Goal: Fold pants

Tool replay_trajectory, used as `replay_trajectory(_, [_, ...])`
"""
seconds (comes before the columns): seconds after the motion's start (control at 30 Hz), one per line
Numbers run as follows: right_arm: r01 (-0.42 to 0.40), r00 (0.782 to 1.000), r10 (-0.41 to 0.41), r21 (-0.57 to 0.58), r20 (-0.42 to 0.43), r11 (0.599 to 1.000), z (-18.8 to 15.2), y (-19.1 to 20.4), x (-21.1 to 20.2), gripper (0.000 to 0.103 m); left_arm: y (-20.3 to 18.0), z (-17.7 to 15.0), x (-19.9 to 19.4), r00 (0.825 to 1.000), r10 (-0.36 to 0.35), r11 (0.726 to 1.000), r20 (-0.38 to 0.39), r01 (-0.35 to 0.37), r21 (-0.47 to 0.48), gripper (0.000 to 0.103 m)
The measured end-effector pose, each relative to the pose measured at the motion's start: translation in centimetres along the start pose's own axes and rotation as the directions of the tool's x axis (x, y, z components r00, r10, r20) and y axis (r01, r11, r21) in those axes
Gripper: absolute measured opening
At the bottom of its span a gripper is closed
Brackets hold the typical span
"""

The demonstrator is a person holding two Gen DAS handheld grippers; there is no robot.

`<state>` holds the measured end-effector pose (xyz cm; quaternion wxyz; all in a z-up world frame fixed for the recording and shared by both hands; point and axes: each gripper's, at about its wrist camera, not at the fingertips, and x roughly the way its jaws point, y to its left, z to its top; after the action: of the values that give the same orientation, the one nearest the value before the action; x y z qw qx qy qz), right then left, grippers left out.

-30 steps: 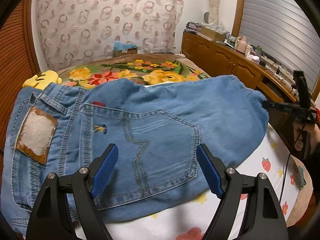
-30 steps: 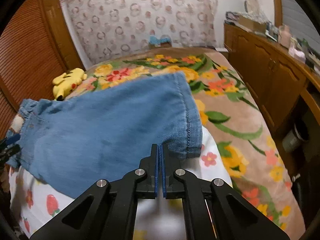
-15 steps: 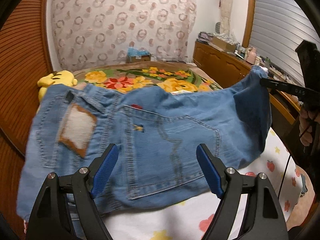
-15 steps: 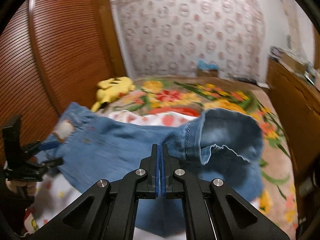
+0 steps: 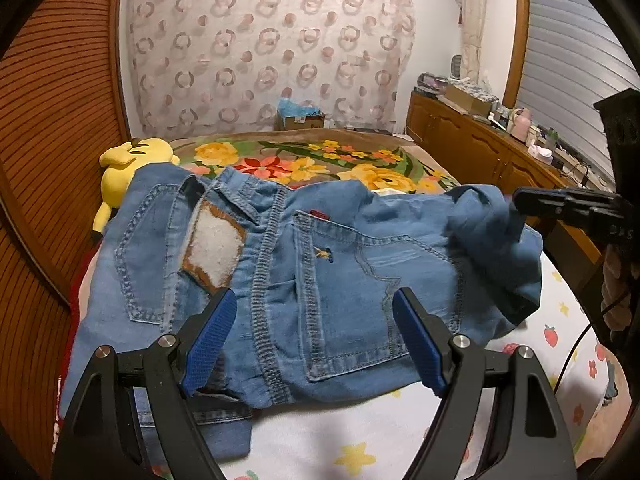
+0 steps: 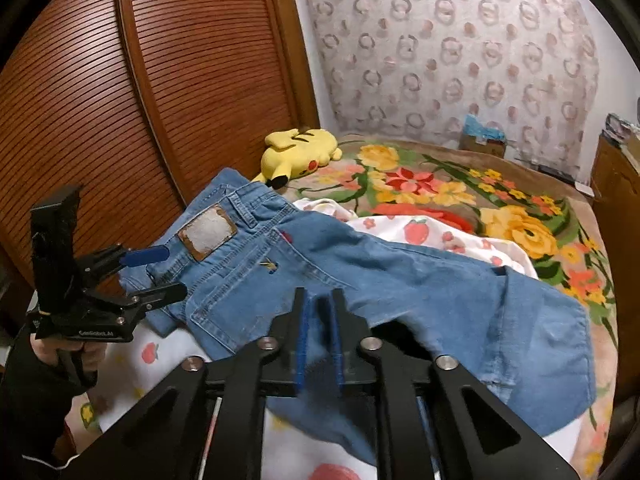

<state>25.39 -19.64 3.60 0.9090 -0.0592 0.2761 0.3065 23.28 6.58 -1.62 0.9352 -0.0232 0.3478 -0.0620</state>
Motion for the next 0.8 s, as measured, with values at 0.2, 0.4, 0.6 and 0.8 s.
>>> replay_trajectory(0.2, [0.079,0.996,-0.080,0.022,0.040,0.997,0.3,-0.5,-2.1,0.040,-2.7,0.9,1.1,0.999,-0.040,0.998,-0.011,0.040,0.041,0.081])
replay_trajectory(0.4, [0.157,0.987,-0.158,0.060,0.017,0.986,-1.6,-2.4,-2.2,0.040,-6.0,1.5,2.3,0.996,-0.087,0.992,-0.034,0.090,0.092,0.081])
replay_trajectory(0.6, [0.202,0.979,-0.198,0.091,-0.048,0.975,-3.0,-3.8,-0.6,0.041,-8.6,2.0,2.8,0.988,-0.144,0.980,-0.050,0.150,0.129,0.081])
replay_trajectory(0.8, [0.180,0.982,-0.165,0.172,-0.096,0.969,-2.8,-5.3,1.1,0.041,-11.1,2.5,3.6,0.979,-0.191,0.963,-0.074,0.201,0.177,0.079])
